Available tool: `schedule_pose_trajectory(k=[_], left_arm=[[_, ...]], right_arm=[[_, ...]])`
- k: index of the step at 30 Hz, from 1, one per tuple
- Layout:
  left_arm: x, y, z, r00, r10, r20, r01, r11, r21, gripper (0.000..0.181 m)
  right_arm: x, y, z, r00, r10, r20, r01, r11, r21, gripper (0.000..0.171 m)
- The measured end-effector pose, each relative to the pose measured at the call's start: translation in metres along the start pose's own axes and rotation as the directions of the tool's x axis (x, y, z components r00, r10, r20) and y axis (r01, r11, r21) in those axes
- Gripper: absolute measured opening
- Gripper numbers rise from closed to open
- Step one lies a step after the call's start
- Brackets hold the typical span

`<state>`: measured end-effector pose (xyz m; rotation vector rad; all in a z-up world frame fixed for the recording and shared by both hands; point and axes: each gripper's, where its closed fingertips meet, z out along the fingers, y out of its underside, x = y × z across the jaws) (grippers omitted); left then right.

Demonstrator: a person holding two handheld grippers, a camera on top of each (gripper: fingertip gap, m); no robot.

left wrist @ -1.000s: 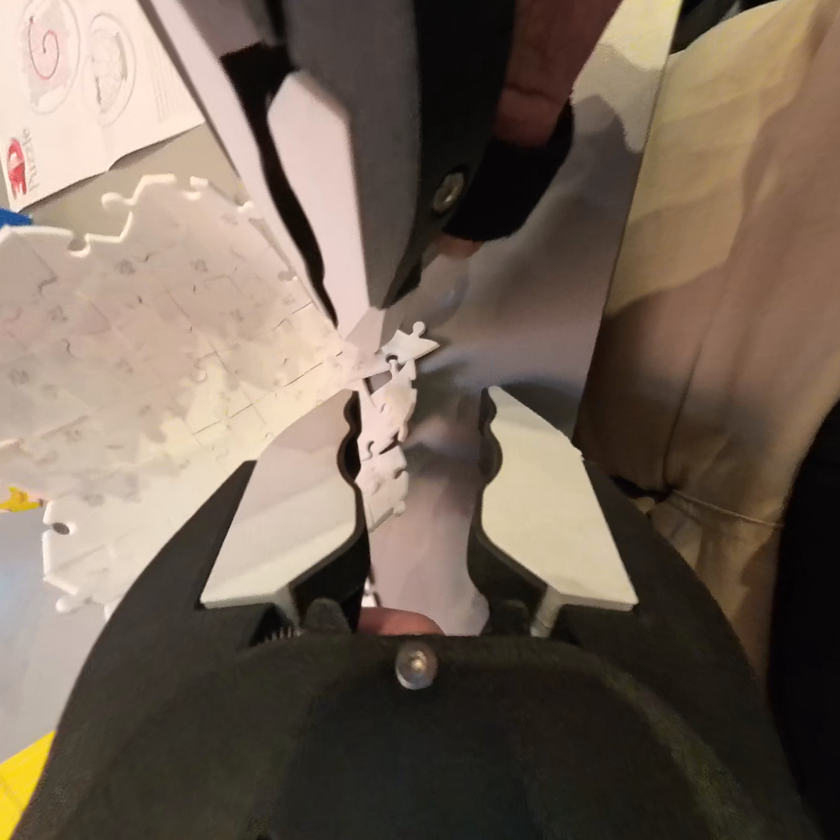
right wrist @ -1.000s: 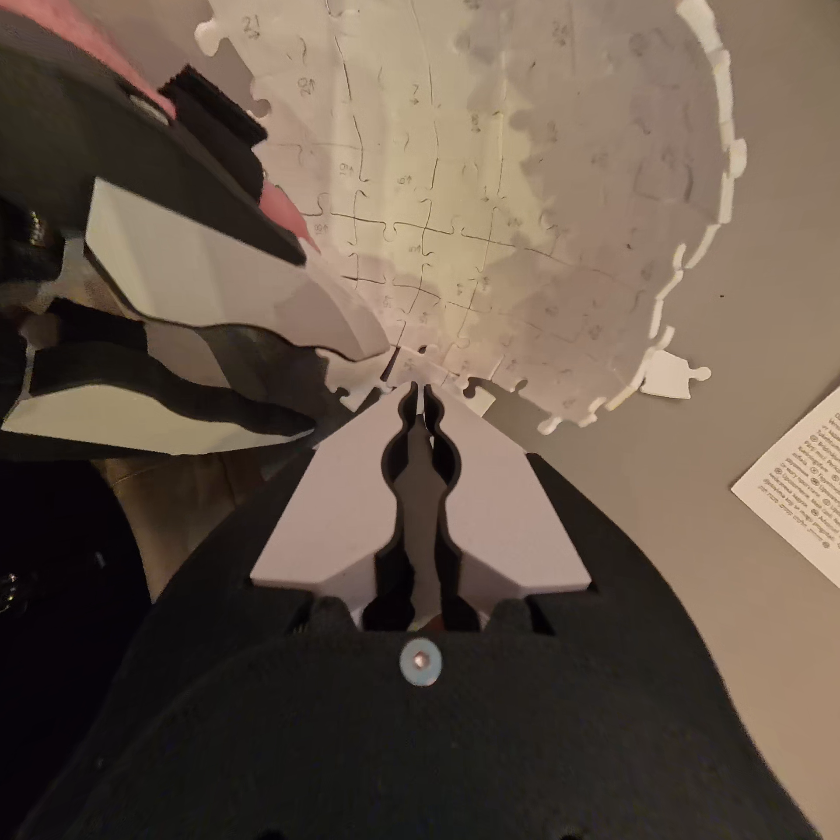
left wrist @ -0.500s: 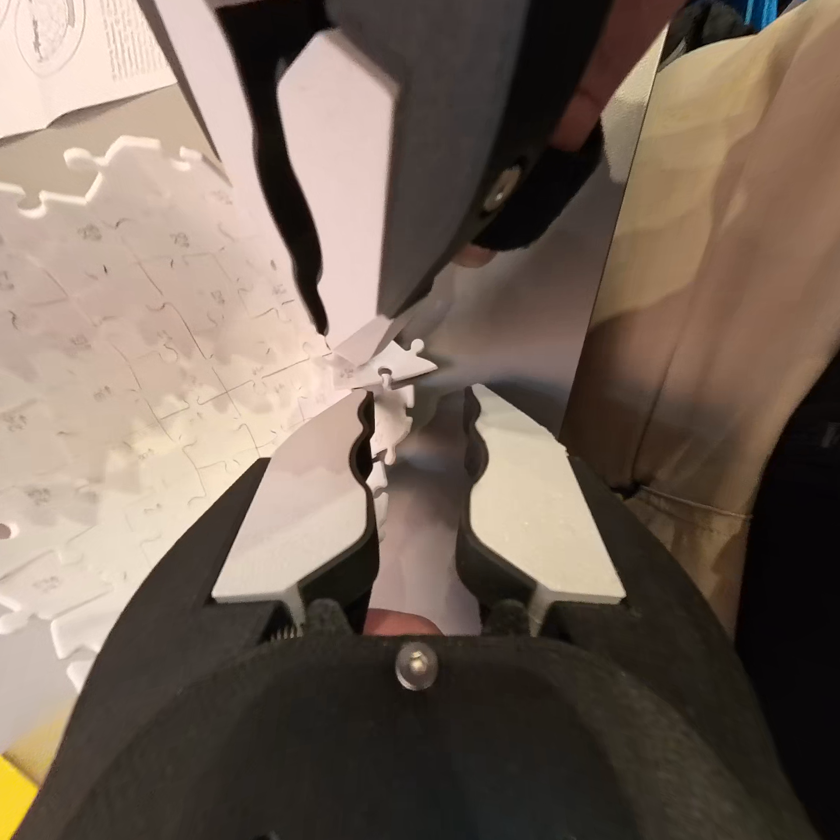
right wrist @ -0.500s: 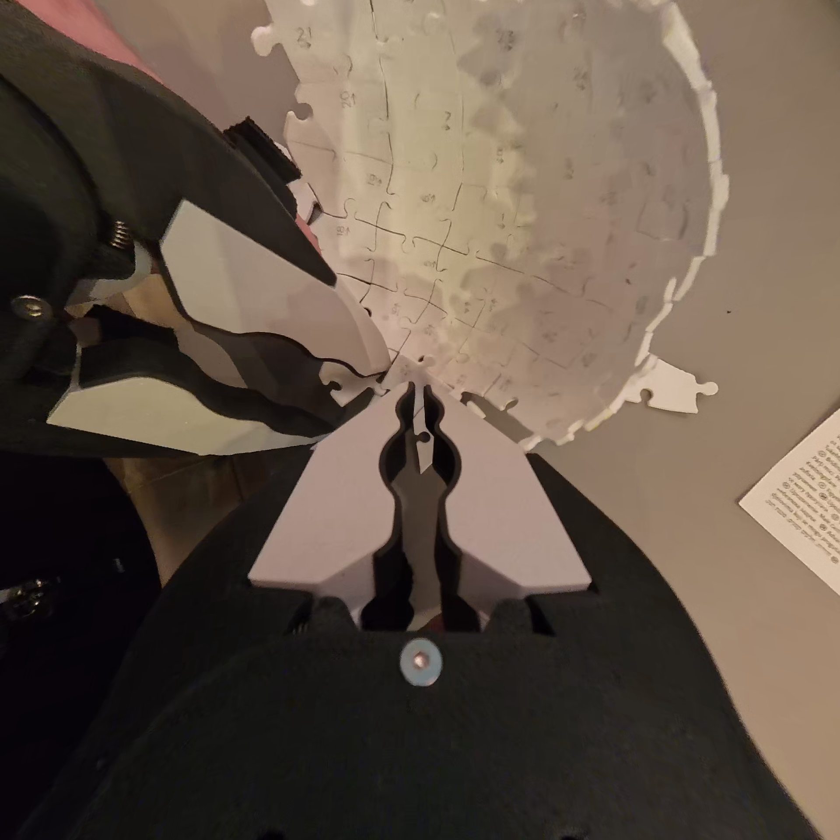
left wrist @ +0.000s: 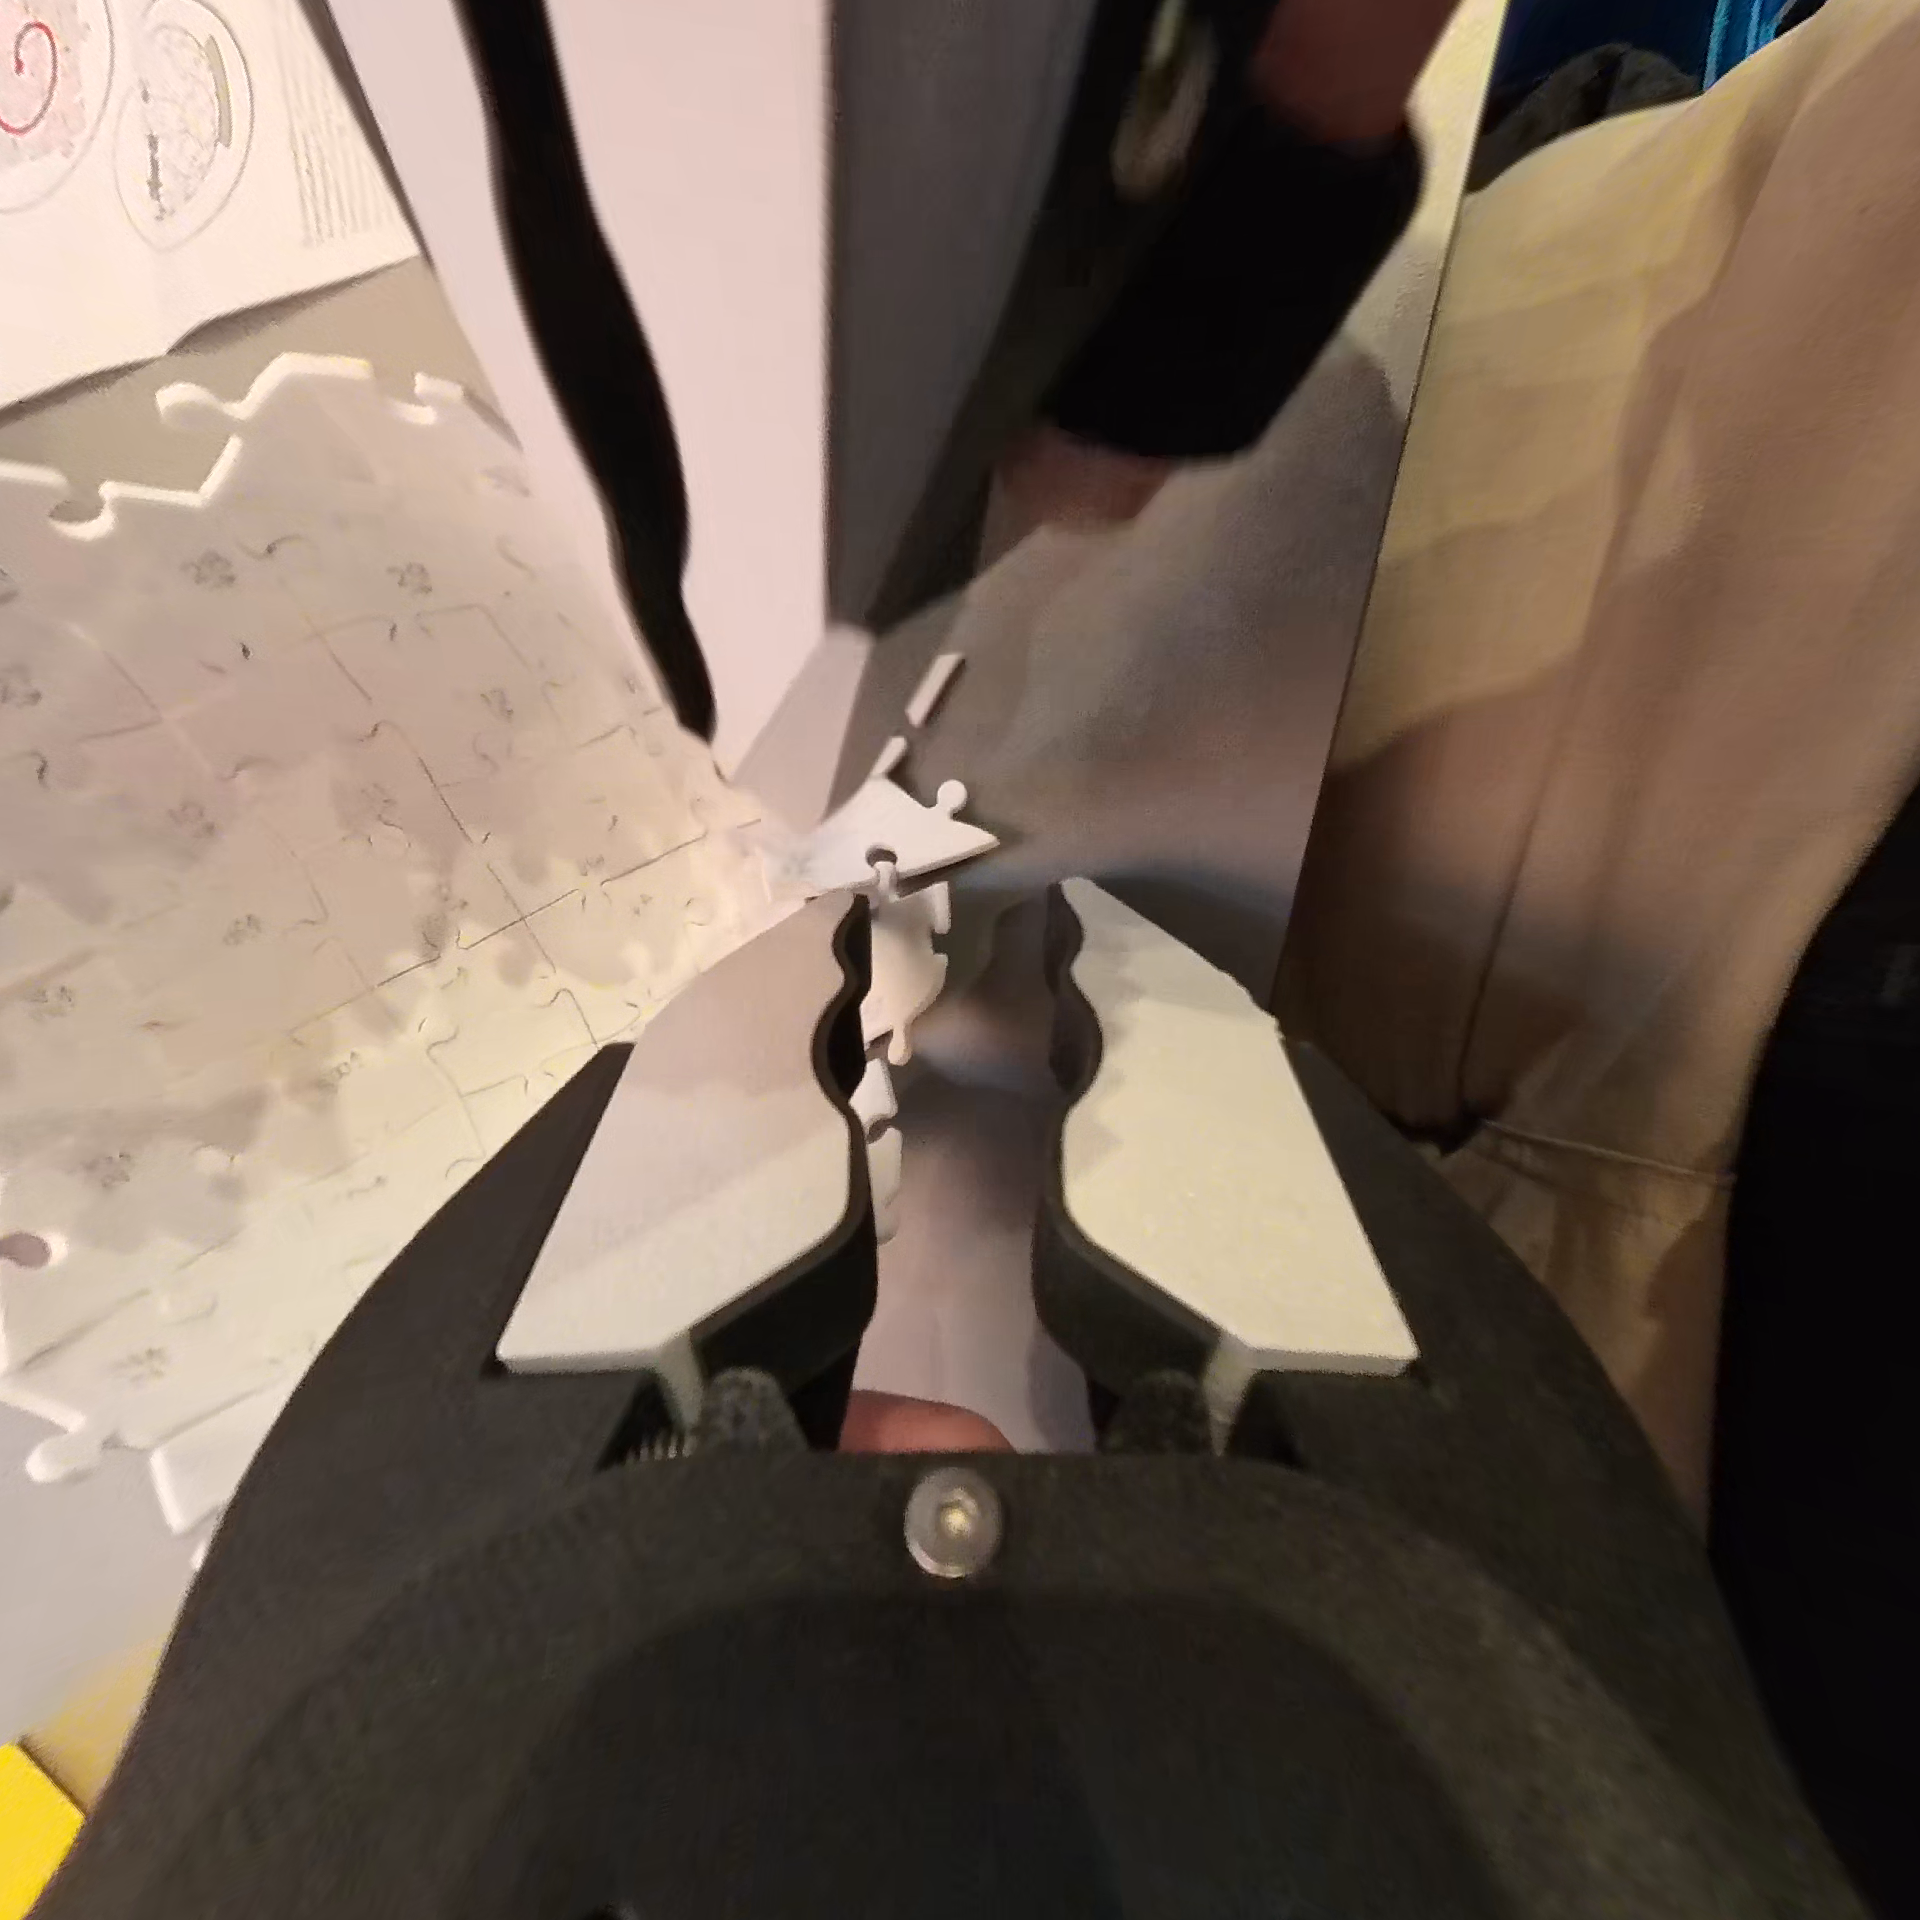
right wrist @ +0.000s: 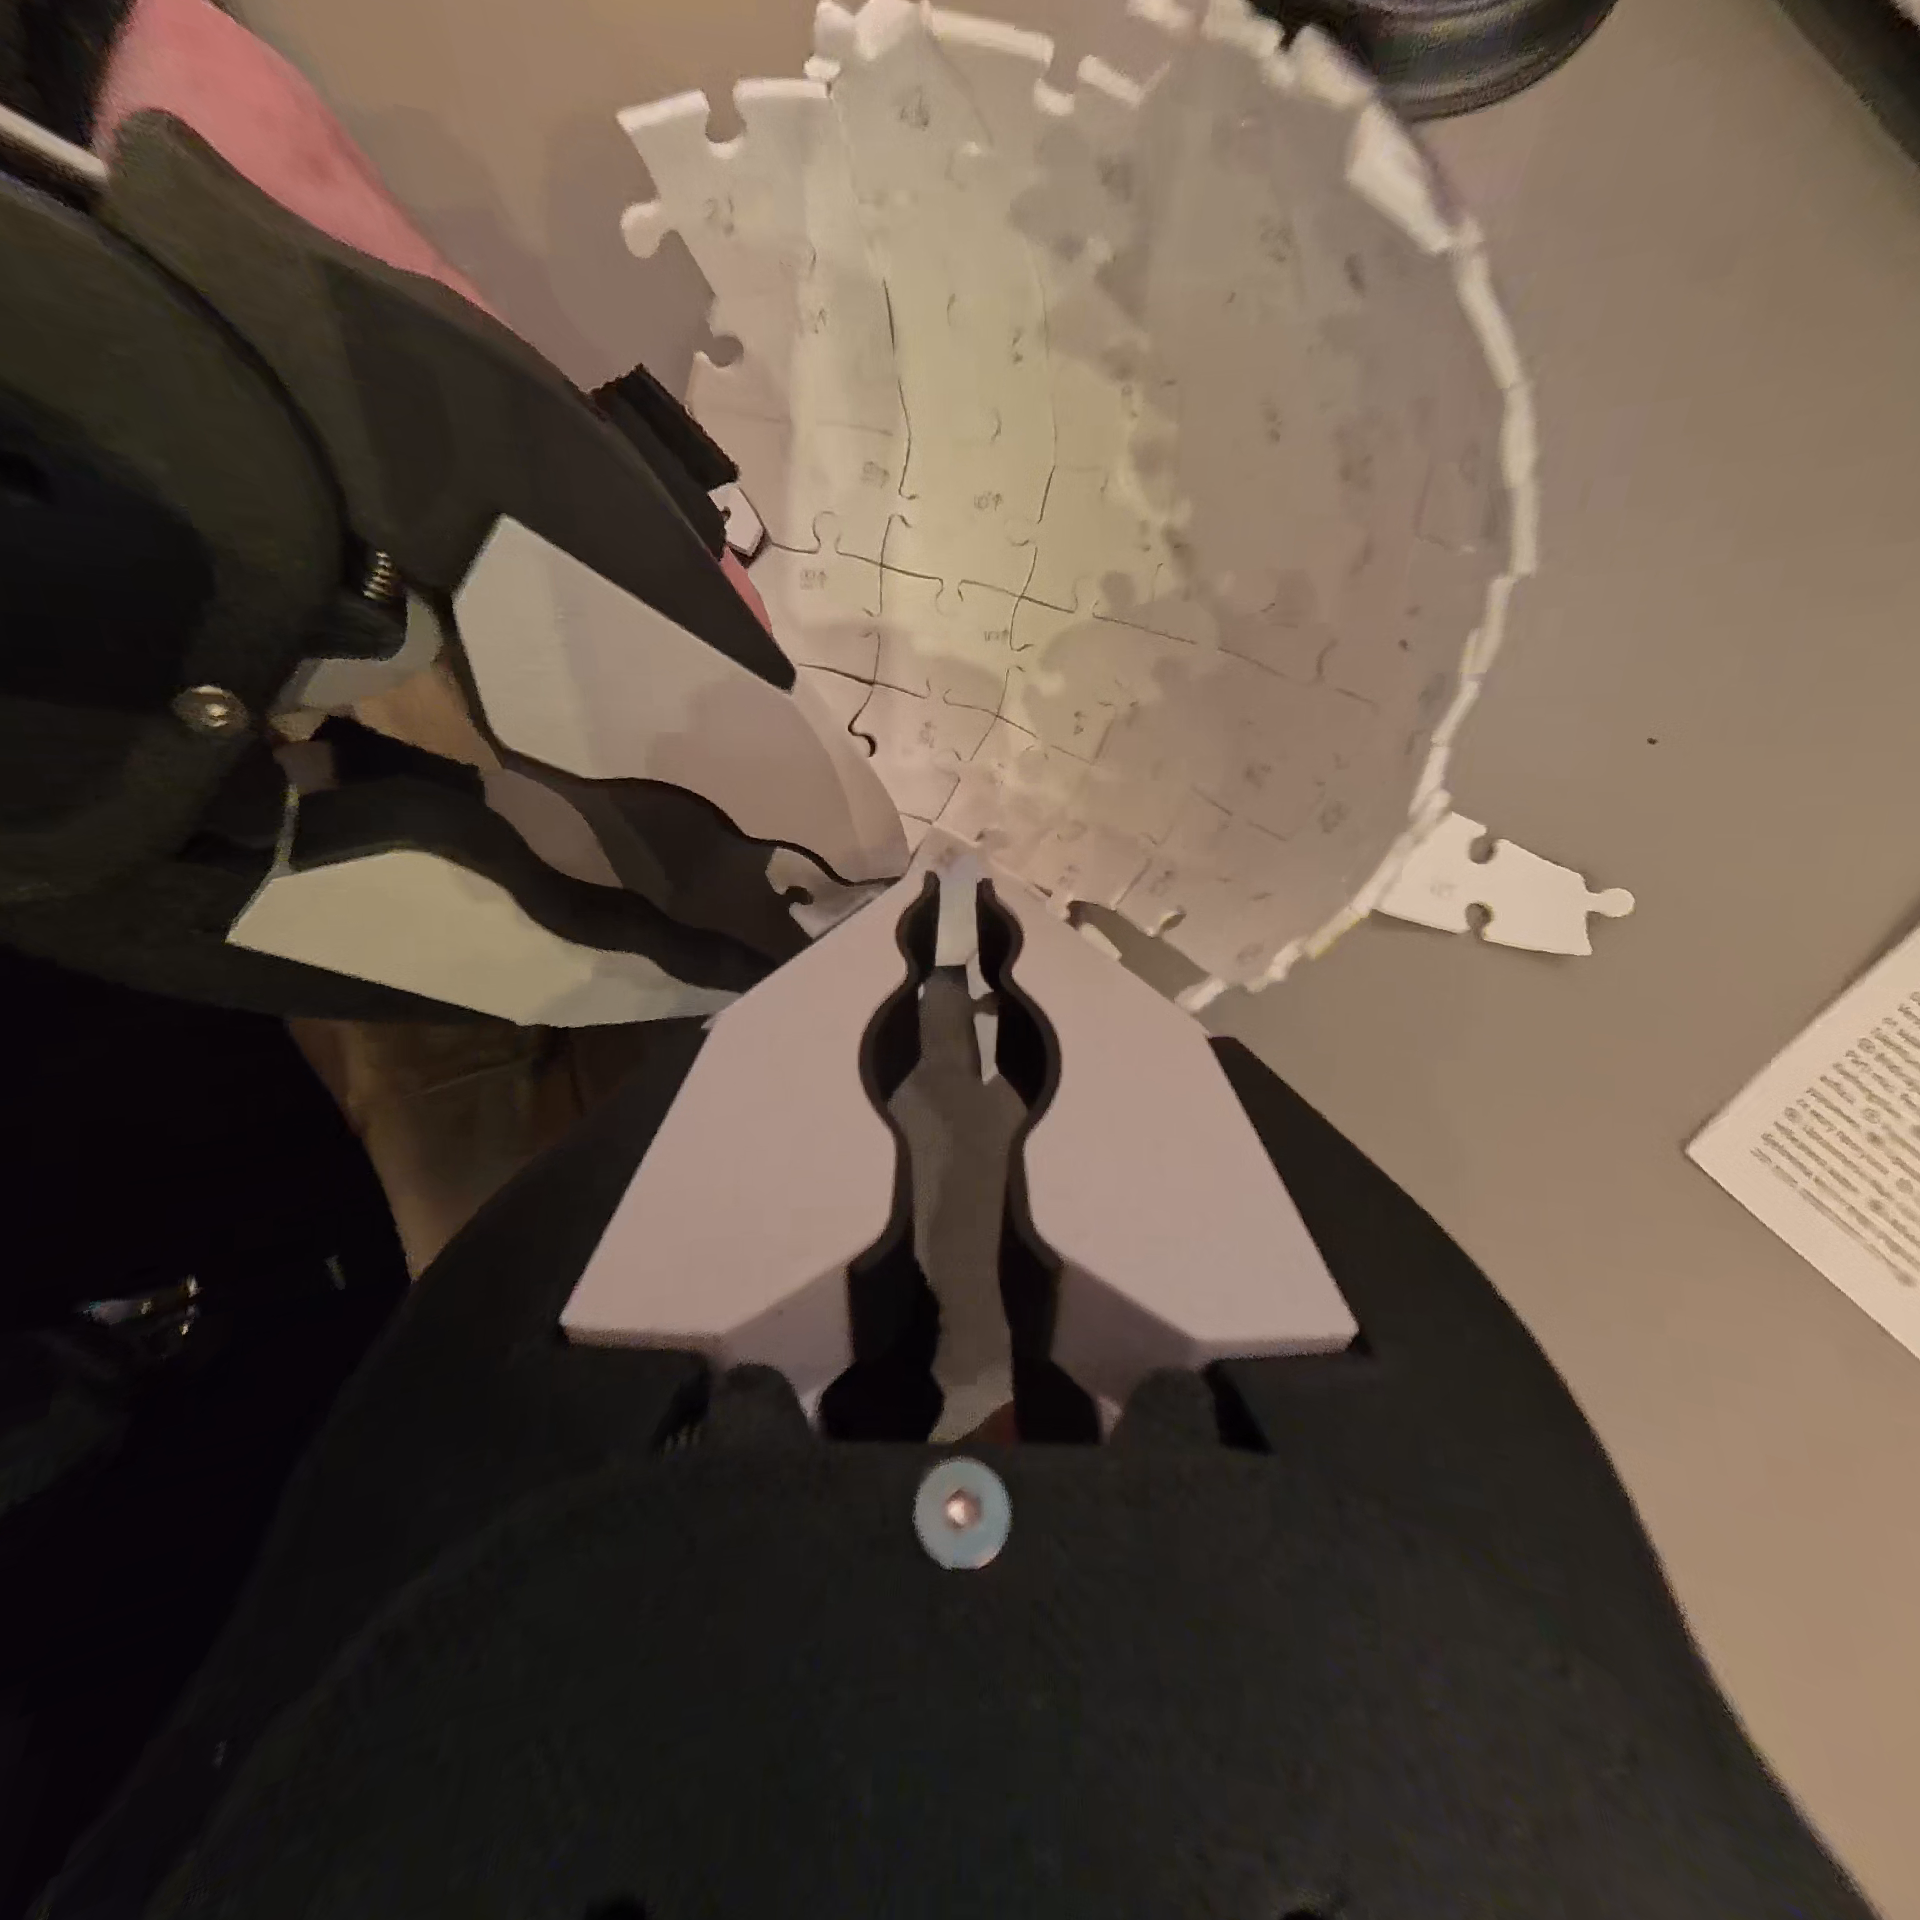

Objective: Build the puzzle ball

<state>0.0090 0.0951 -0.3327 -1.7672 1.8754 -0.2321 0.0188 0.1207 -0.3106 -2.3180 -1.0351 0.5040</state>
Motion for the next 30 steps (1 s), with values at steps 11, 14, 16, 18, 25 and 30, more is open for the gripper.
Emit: schedule_pose_trajectory(k=[11, 14, 16, 18, 25, 30], left_arm=[[0.0, -0.001, 0.0, 1.0, 0.006, 0.001, -0.006, 1.0, 0.002, 0.031], [0.0, -0.001, 0.0, 1.0, 0.006, 0.003, -0.006, 1.0, 0.004, 0.031], [0.0, -0.001, 0.0, 1.0, 0.009, 0.007, -0.009, 1.0, 0.005, 0.031], [0.0, -0.001, 0.0, 1.0, 0.011, 0.008, -0.011, 1.0, 0.006, 0.031], [0.0, -0.001, 0.0, 1.0, 0.015, 0.008, -0.015, 1.0, 0.007, 0.03], [0.0, -0.001, 0.0, 1.0, 0.014, 0.01, -0.014, 1.0, 0.008, 0.03]], right_arm=[[0.013, 0.029, -0.007, 0.998, -0.042, -0.045, 0.038, 0.994, -0.099, 0.042], [0.019, 0.03, 0.001, 0.998, -0.048, -0.031, 0.044, 0.991, -0.125, 0.036], [0.018, 0.029, 0.004, 0.999, -0.038, -0.021, 0.035, 0.992, -0.118, 0.026], [0.017, 0.029, 0.004, 1.0, -0.013, -0.015, 0.011, 0.994, -0.108, 0.018], [0.017, 0.028, 0.003, 0.997, 0.076, 0.011, -0.074, 0.994, -0.081, 0.01], [0.018, 0.027, -0.002, 0.995, 0.094, 0.029, -0.092, 0.993, -0.069, 0.003]])
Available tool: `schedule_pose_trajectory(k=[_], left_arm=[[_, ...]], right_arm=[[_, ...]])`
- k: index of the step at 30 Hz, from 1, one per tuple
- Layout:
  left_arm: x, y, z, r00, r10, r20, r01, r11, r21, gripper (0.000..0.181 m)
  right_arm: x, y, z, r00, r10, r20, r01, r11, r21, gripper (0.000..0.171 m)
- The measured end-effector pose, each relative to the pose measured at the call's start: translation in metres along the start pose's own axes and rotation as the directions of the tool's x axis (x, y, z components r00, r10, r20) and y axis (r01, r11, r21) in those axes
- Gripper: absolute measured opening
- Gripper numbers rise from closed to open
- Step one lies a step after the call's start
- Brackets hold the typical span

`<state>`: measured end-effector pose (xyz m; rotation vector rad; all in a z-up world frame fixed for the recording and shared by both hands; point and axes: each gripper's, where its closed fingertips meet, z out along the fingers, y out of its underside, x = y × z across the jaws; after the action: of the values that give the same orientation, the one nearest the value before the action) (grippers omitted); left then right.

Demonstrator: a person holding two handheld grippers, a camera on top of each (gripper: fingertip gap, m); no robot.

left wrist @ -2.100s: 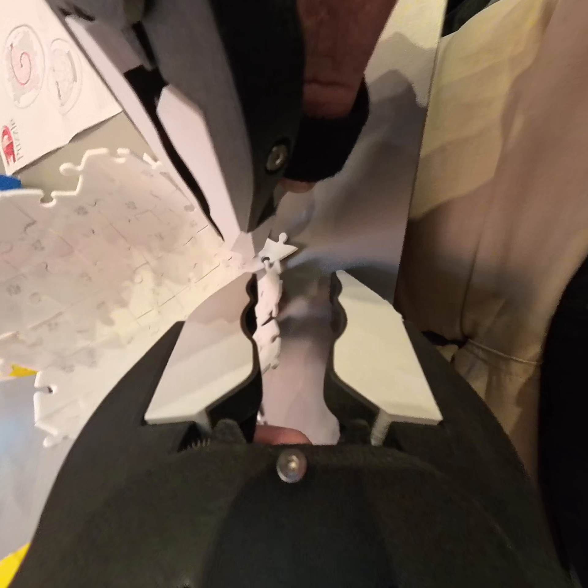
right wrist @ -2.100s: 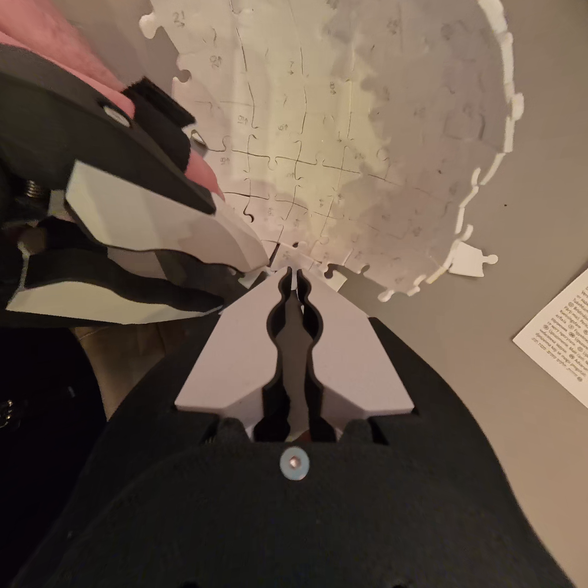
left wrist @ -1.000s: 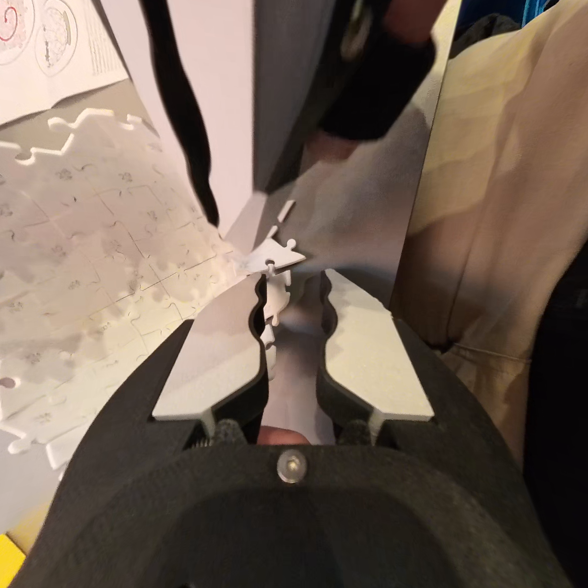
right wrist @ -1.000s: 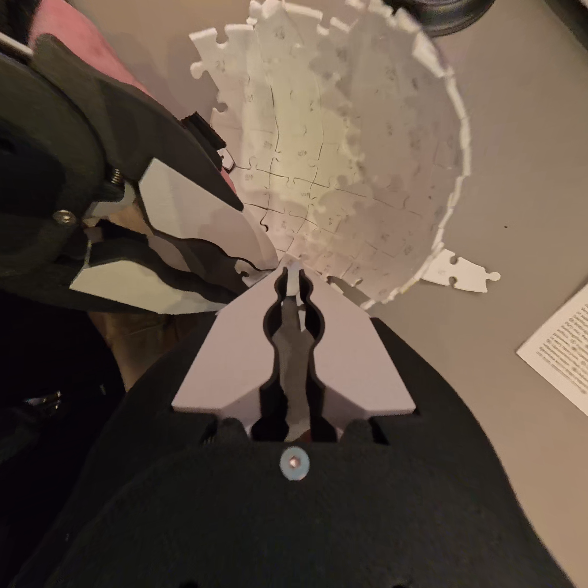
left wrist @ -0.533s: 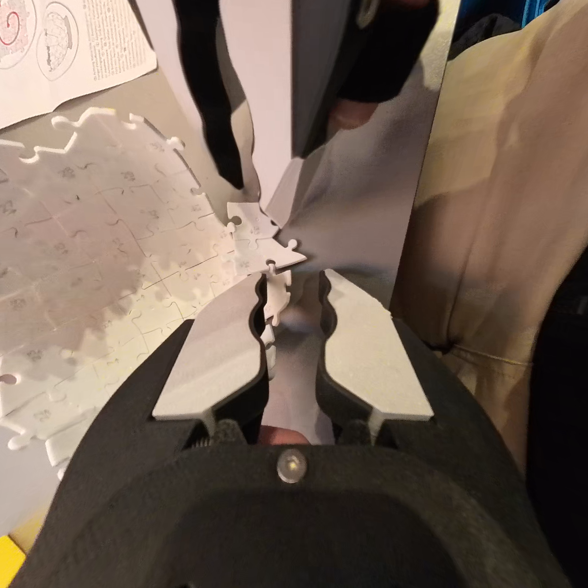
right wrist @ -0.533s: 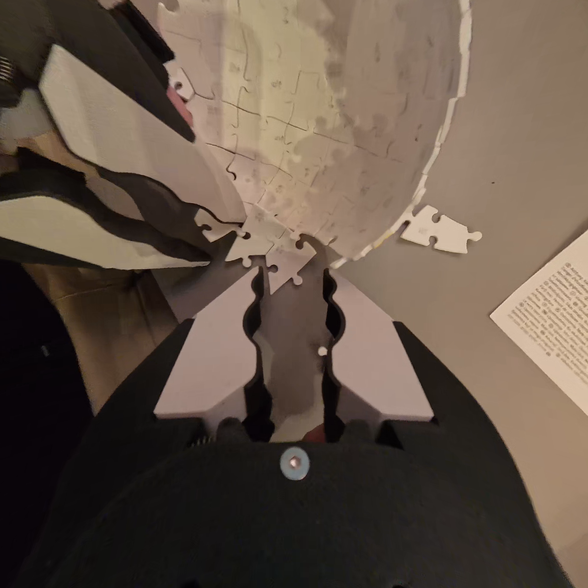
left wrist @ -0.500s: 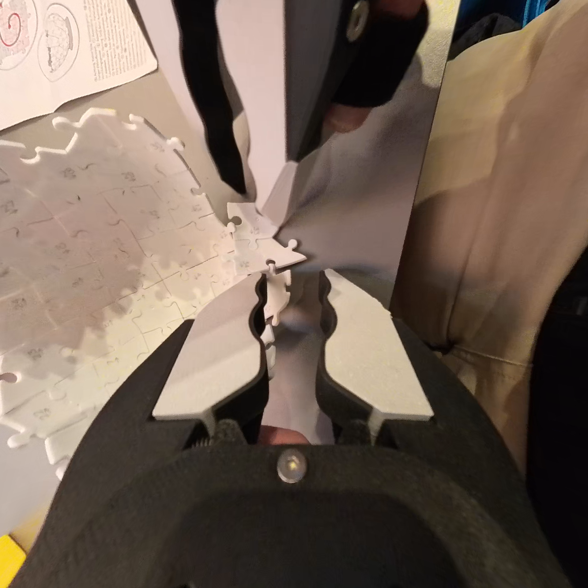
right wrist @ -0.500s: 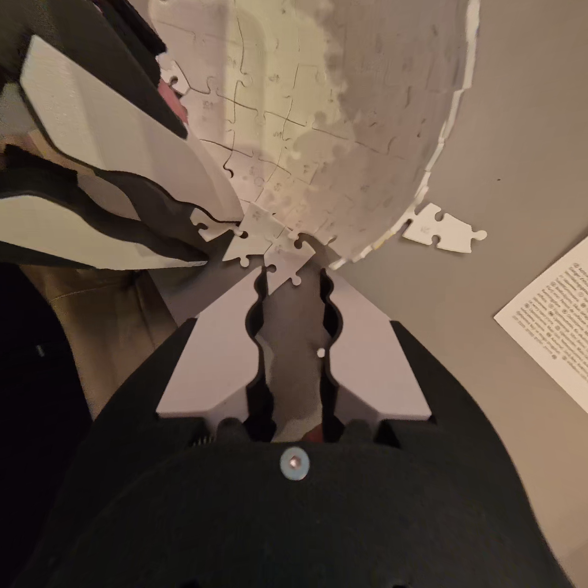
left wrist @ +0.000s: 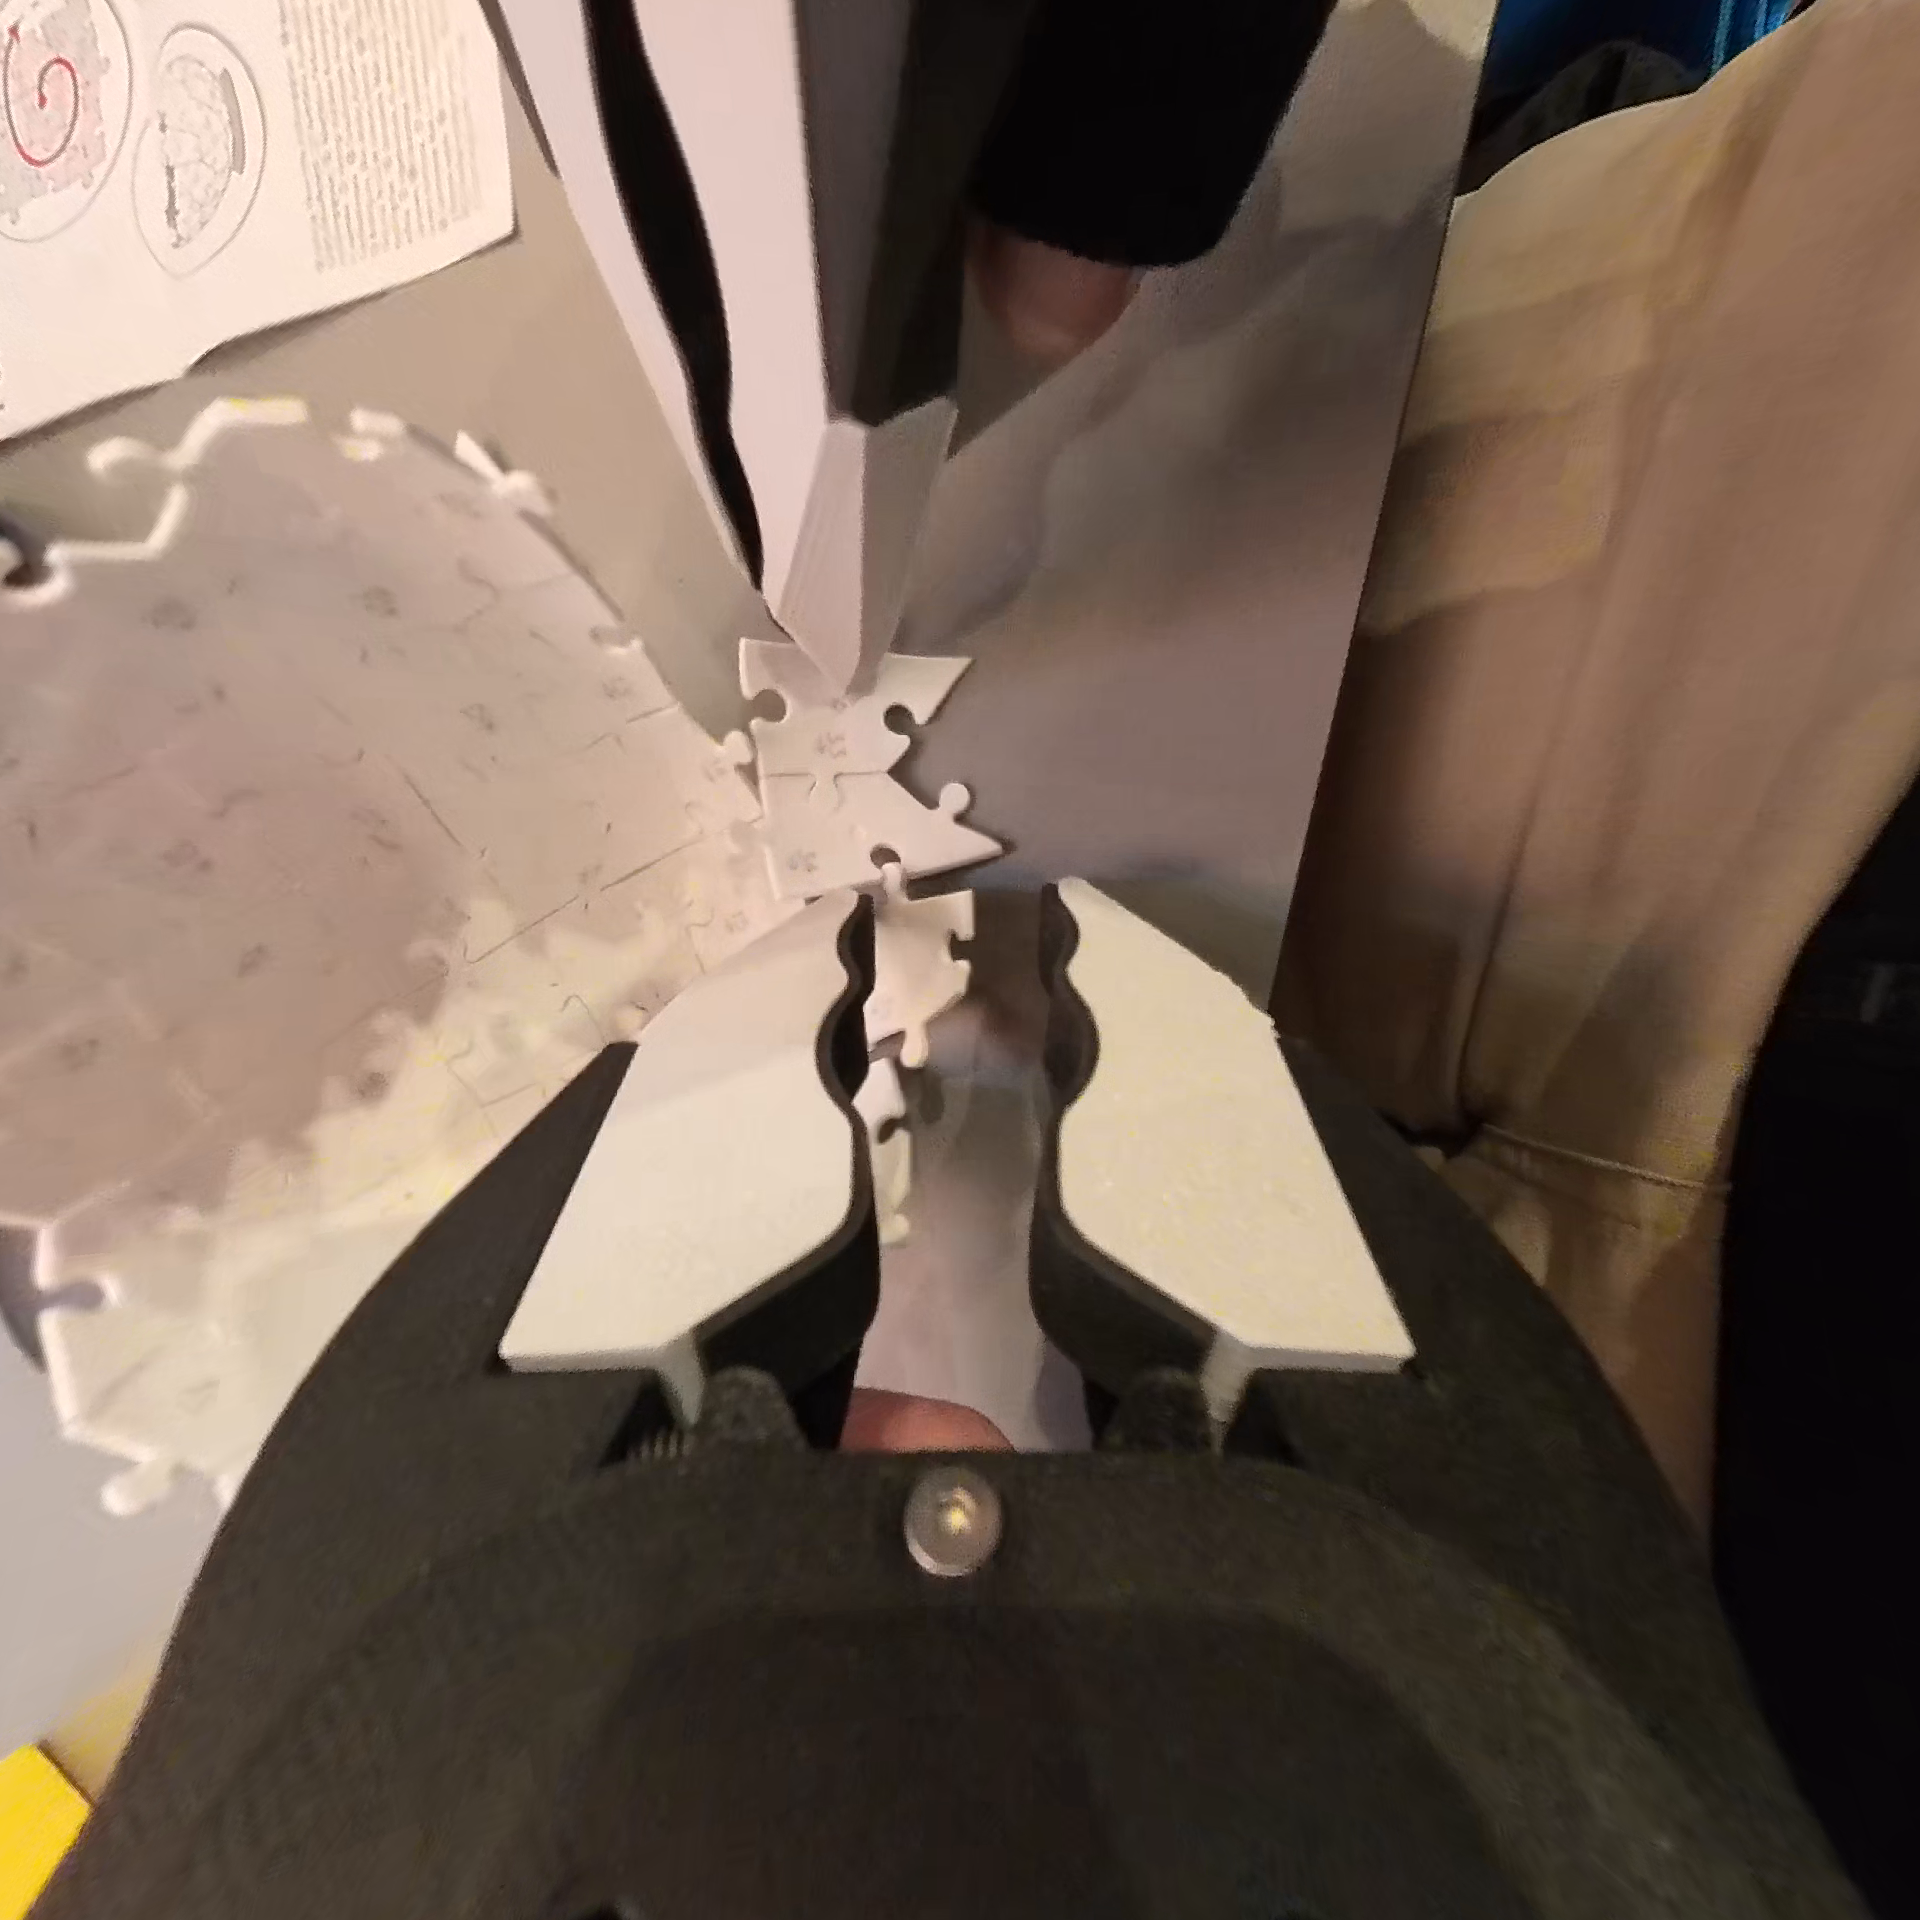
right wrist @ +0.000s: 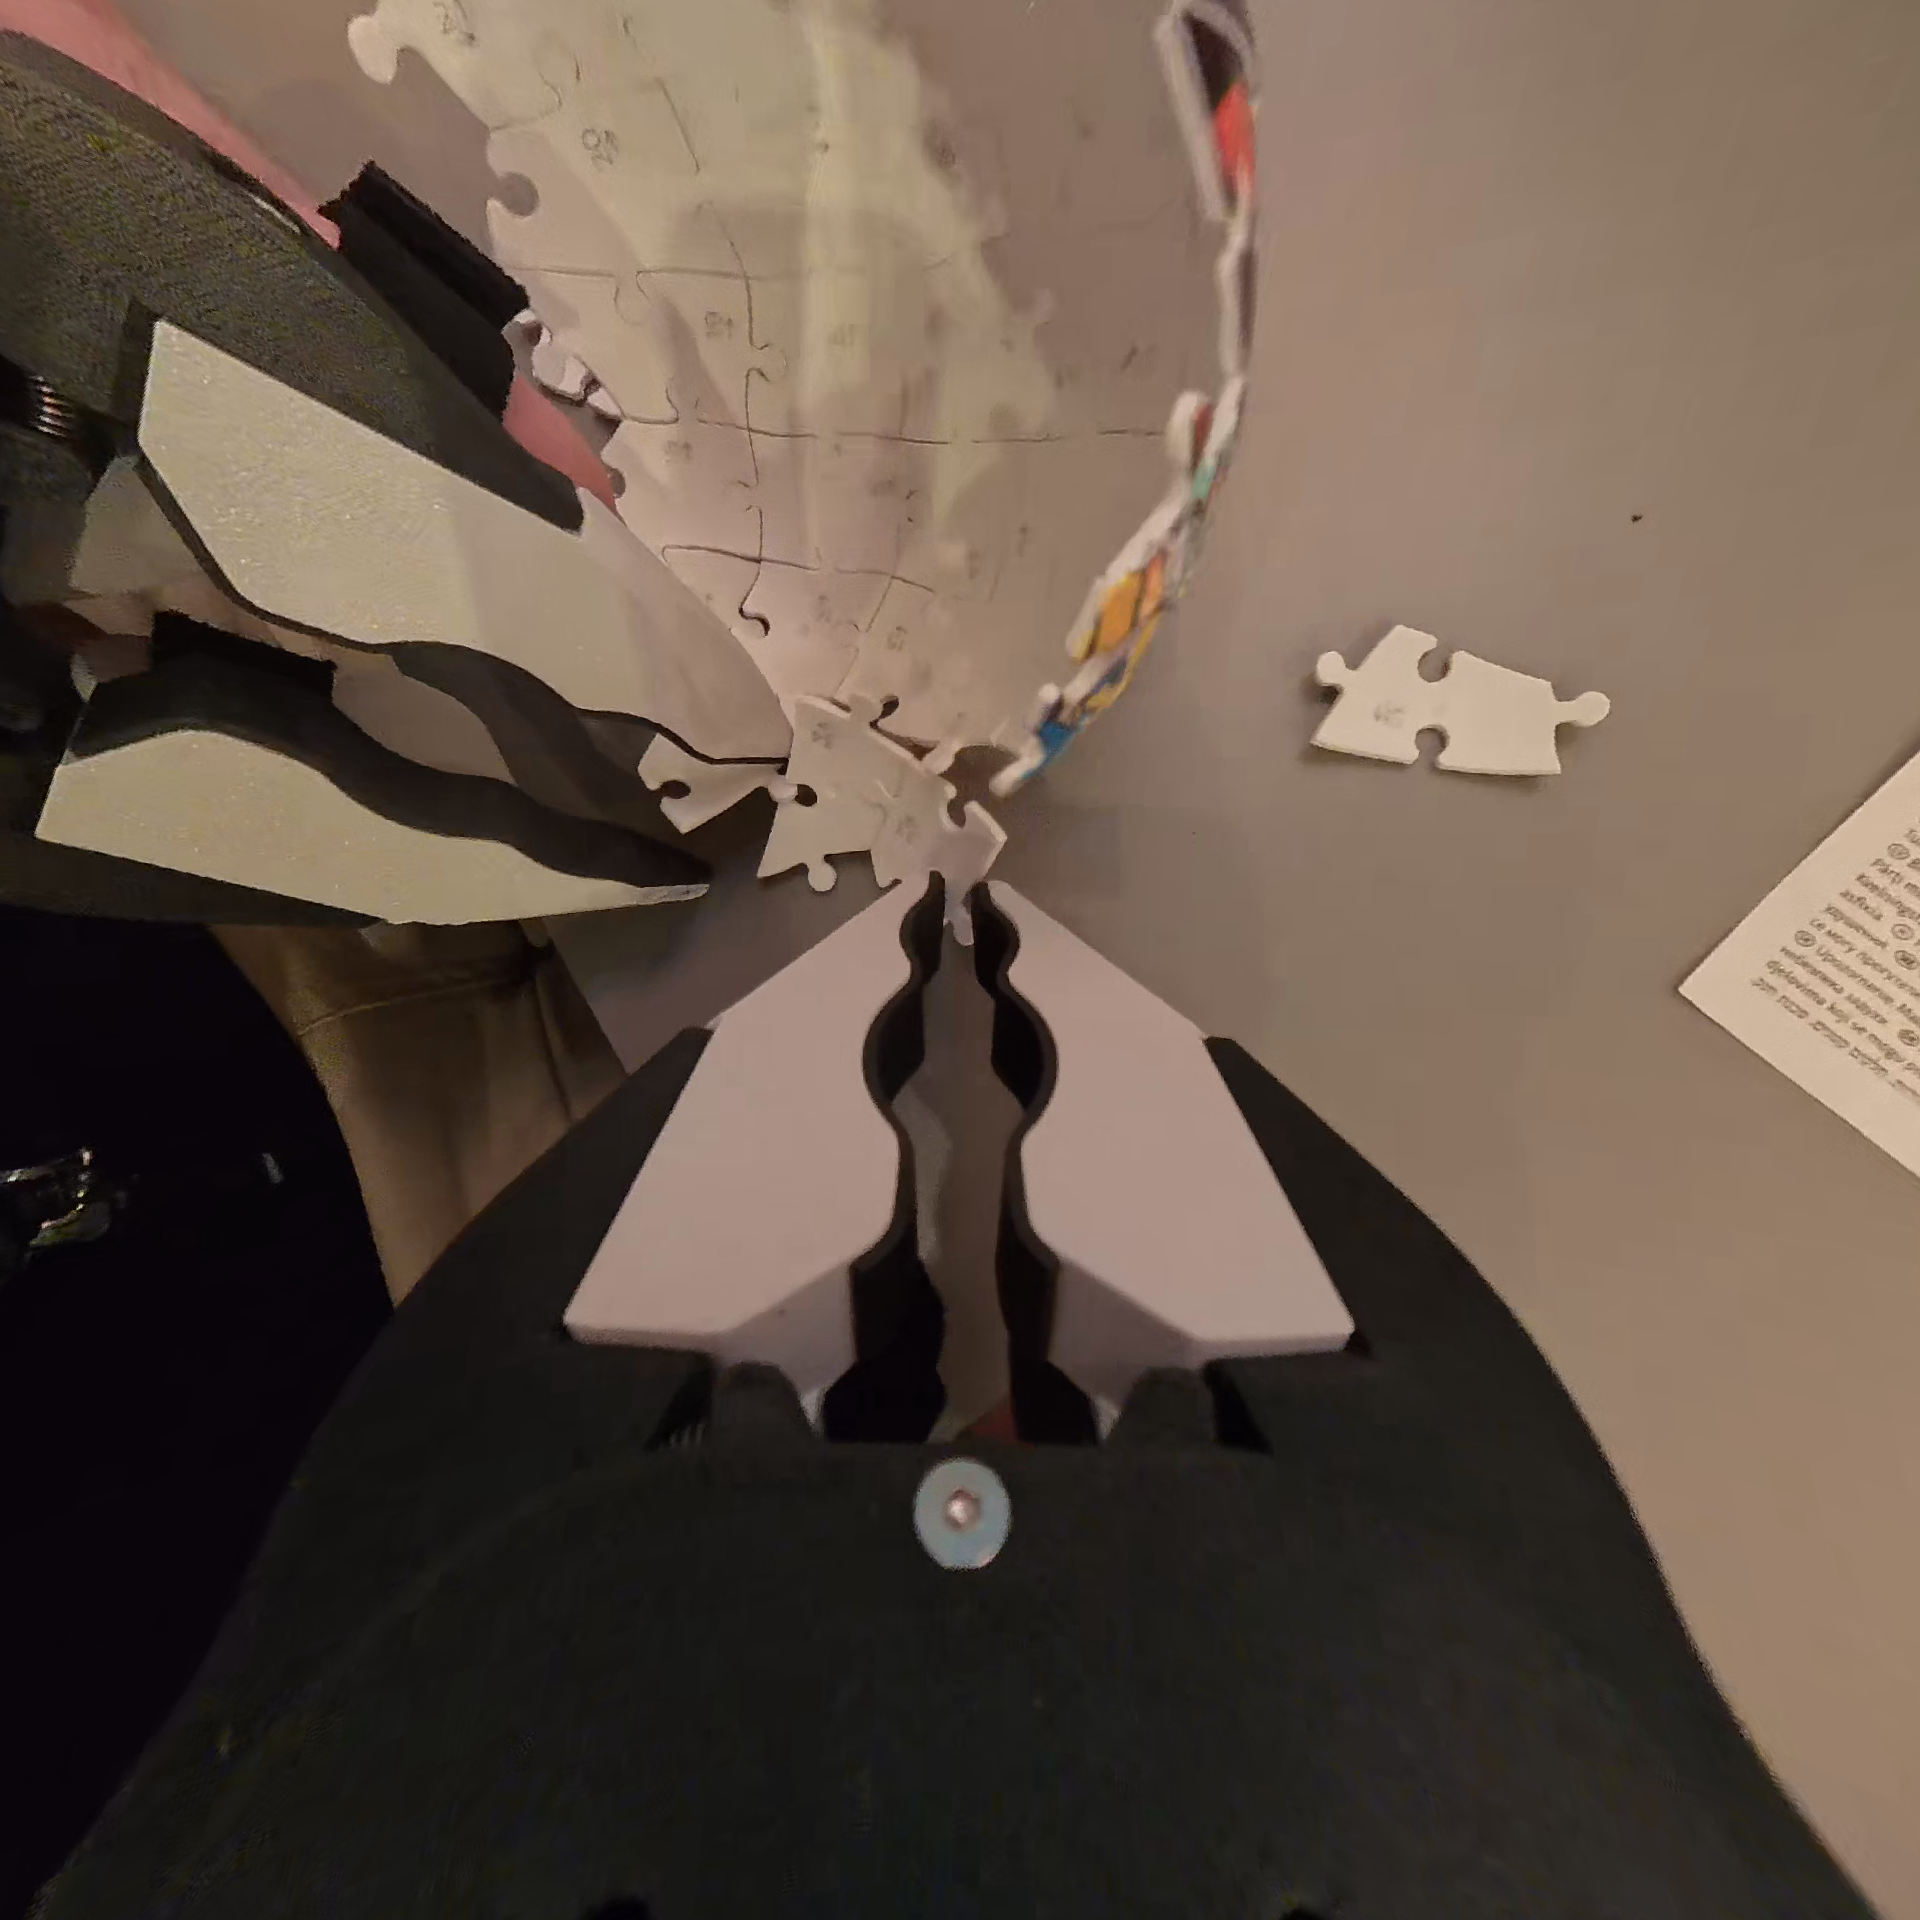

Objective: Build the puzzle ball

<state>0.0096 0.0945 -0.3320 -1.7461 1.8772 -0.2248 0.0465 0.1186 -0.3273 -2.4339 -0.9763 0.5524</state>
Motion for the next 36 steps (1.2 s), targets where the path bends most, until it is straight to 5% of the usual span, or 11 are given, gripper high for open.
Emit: schedule_pose_trajectory(k=[9, 13, 25, 36], left_arm=[[0.0, 0.0, 0.0, 1.0, 0.002, 0.002, -0.002, 1.0, 0.0, 0.03], [0.0, 0.0, 0.0, 1.0, 0.004, 0.003, -0.004, 1.0, -0.005, 0.03], [0.0, 0.0, 0.0, 1.0, -0.007, -0.004, 0.007, 1.0, 0.001, 0.03], [0.0, 0.0, 0.0, 1.0, 0.003, 0.005, -0.003, 1.0, 0.0, 0.029]], right_arm=[[-0.006, 0.002, -0.006, 0.994, 0.043, 0.1, -0.046, 0.998, 0.03, 0.001], [-0.007, 0.004, 0.001, 0.994, 0.007, 0.112, -0.009, 1.0, 0.012, 0.016], [-0.012, -0.009, -0.014, 0.963, 0.087, 0.256, -0.119, 0.987, 0.112, 0.002], [-0.021, -0.006, -0.004, 0.974, -0.001, 0.225, -0.015, 0.997, 0.073, 0.0]])
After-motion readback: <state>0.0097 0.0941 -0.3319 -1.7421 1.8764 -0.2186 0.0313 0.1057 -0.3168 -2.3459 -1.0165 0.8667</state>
